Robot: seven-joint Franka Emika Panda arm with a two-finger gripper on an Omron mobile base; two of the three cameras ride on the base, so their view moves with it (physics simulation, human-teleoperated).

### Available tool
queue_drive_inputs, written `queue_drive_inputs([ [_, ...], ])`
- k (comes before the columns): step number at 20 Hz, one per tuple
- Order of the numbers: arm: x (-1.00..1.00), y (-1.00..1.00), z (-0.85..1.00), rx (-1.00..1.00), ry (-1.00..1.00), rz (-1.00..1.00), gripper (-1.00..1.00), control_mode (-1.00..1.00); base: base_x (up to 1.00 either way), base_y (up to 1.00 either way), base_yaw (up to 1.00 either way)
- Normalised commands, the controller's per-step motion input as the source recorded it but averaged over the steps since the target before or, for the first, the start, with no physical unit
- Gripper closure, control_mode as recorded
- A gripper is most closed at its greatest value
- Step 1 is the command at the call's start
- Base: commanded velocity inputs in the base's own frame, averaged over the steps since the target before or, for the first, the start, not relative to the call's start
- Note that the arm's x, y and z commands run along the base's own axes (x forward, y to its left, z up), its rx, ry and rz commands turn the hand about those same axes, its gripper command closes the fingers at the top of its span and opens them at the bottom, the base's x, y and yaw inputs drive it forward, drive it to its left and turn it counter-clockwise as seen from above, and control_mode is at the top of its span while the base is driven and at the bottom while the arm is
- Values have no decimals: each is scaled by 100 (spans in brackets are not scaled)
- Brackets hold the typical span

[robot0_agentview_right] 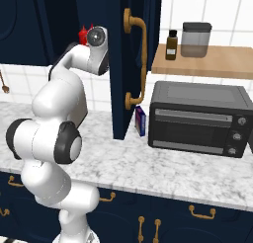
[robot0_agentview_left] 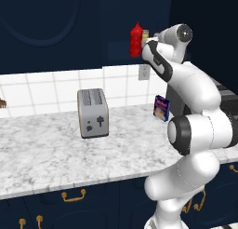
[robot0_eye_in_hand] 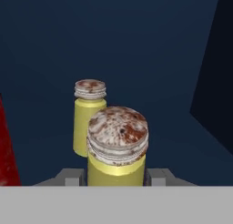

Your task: Put the shaker and condiment bottle from the counter next to their counterparts in the cabinet.

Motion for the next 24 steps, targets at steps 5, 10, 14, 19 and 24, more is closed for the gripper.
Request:
queue_drive_inputs([
  [5,0,-14,0,0,0,0,-100,-100,0,0,0],
  [10,-6,-11,0,0,0,0,-100,-100,0,0,0],
  [14,-21,-4,1,0,0,0,-100,-100,0,0,0],
  [19,-23,0,8,0,0,0,-100,-100,0,0,0],
  [24,-31,0,16,0,0,0,-100,-100,0,0,0],
])
